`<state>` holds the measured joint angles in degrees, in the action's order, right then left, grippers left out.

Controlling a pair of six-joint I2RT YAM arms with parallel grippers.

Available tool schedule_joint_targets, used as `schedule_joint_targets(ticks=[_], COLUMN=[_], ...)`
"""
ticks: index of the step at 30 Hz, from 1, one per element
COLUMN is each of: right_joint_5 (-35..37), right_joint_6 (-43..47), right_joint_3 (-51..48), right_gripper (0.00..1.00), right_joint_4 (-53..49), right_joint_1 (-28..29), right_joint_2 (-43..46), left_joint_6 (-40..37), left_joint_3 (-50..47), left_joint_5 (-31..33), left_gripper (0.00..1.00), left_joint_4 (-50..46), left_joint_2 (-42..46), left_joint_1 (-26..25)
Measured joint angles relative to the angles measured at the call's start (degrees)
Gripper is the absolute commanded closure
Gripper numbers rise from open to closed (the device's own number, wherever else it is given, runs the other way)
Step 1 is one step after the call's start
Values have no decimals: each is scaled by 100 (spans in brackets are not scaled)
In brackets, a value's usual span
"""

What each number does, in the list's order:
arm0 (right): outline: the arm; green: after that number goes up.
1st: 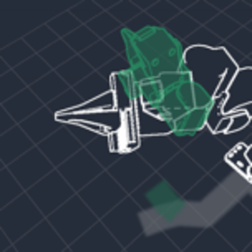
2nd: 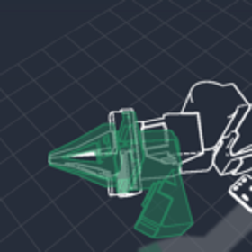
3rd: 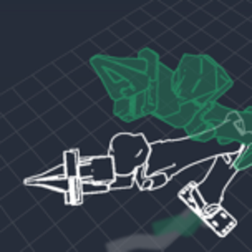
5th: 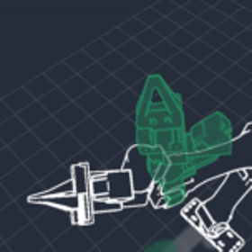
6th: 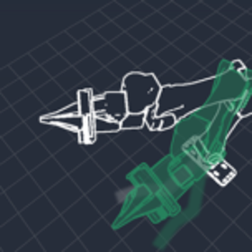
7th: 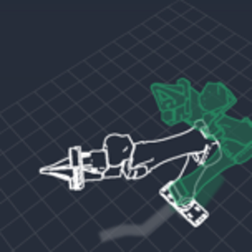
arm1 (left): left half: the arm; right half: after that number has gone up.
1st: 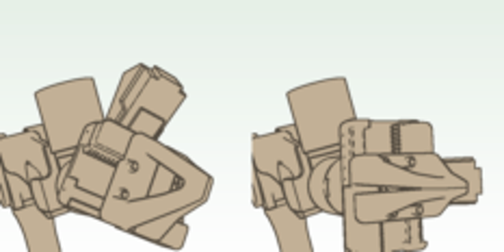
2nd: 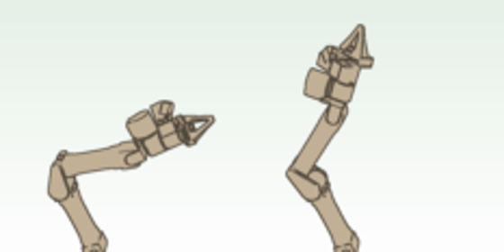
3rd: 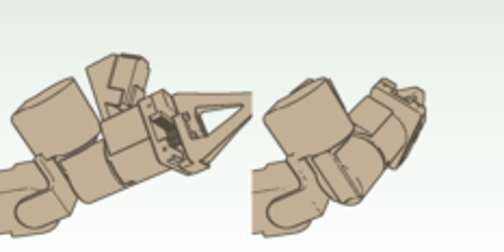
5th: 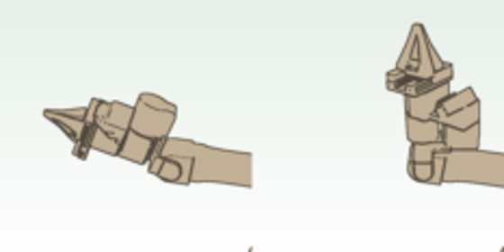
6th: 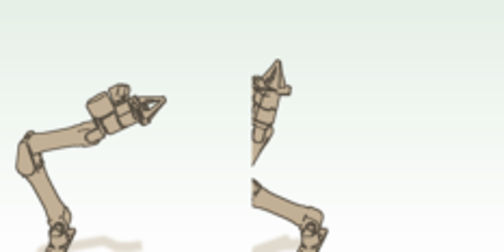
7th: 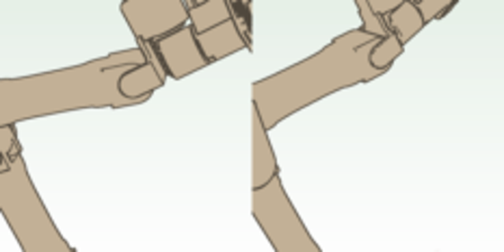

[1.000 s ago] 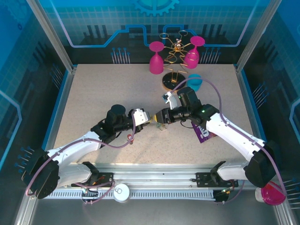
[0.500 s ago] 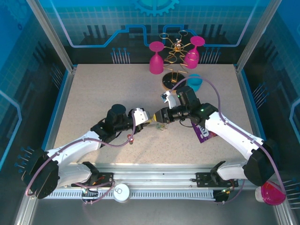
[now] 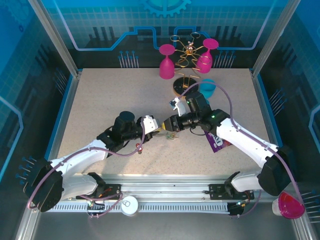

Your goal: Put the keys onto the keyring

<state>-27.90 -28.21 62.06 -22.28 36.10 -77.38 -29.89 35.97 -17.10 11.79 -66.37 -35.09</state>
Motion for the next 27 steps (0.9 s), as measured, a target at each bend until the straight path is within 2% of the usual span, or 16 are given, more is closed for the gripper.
schedule_joint_targets(ticks=[15,27], right_joint_5=[39,396], right_joint_6=[11,136], right_joint_3=[151,332], right_gripper=[73,79], right_joint_4=[-94,-398], right_joint_1=[109,188], right_joint_2=[-164,-232], left_joint_6=[22,109], left_joint_3=[0,0], left_joint_5=[107,146], left_gripper=[100,100], left_joint_4=[0,-7], left_joint_2=[-39,-44], left_joint_1=[-2,-2])
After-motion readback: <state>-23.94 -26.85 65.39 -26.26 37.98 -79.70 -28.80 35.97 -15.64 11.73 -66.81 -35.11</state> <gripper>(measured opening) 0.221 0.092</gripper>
